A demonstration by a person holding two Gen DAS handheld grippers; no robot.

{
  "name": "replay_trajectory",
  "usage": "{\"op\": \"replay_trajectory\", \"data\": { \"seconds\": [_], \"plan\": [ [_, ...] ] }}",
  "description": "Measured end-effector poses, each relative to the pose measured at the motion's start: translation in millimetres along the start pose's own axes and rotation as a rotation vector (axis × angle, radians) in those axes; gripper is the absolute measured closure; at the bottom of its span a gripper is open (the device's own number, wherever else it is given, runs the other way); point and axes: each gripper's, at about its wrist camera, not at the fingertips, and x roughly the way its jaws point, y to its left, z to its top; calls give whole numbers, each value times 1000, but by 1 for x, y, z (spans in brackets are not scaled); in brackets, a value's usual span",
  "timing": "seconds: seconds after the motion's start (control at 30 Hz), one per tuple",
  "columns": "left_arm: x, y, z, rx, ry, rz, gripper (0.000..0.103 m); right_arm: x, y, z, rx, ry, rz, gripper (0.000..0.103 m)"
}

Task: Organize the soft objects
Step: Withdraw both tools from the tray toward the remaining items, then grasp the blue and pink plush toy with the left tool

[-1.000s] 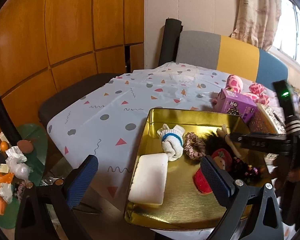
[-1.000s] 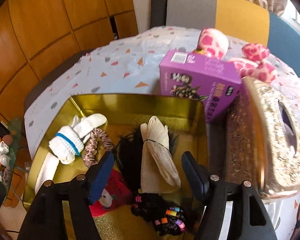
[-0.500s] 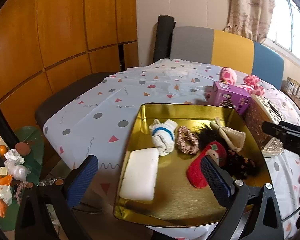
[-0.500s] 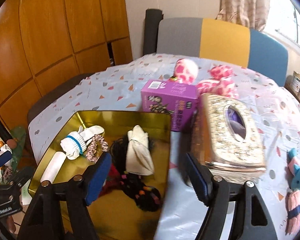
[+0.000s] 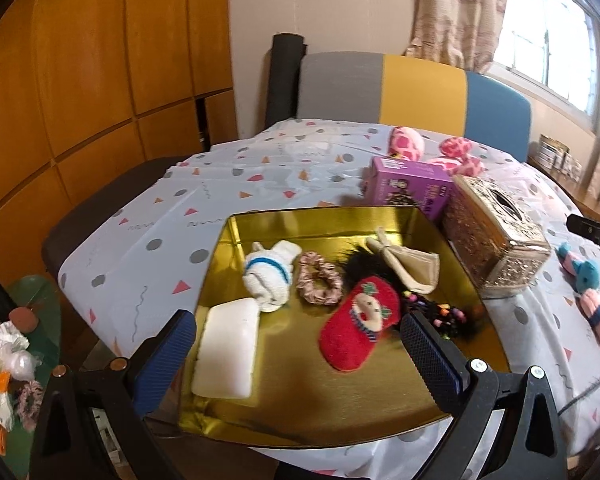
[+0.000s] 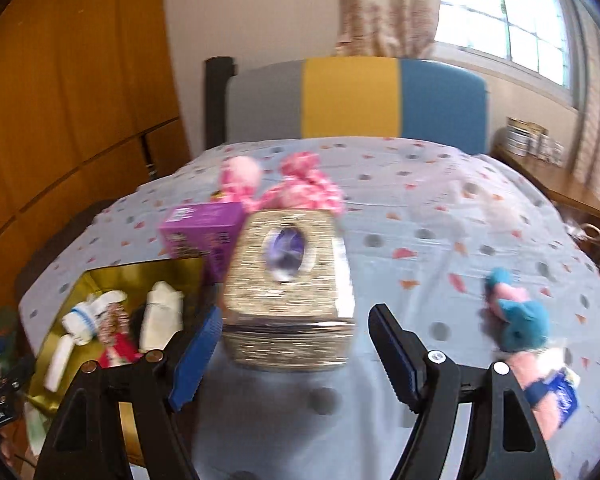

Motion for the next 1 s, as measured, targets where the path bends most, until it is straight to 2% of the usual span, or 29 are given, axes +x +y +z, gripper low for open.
{"op": "replay_trajectory", "data": {
  "seconds": [0.13, 0.23, 0.37, 0.5, 0.57, 0.6, 0.73, 0.83, 1.0],
  "plan": [
    [-1, -15, 0, 38, 2, -36, 0, -5, -40, -1, 57, 5, -85, 26],
    [-2, -31, 1, 79, 1, -100, 0, -12, -78, -3, 135, -4, -146, 26],
    [-6, -53, 2, 134, -7, -172, 0, -26, -140, -7, 268, -36, -288, 26],
    [-6, -82, 6, 189, 7, -276, 0, -44, -211, -25, 447, -68, -450, 26],
    [-7, -100, 9, 218, 13, -331, 0, -54, -242, -40, 563, -76, -510, 26],
    [-8, -108, 10, 233, 17, -349, 0, -58, -262, -51, 663, -77, -524, 26],
    [-7, -148, 11, 300, 40, -412, 0, -68, -303, -79, 934, -96, -472, 26],
    [-1, -177, 13, 337, 79, -451, 0, -69, -313, -89, 1015, -94, -426, 26],
    [4, -219, 12, 376, 108, -517, 0, -69, -317, -98, 1074, -94, -377, 26]
  ]
}}
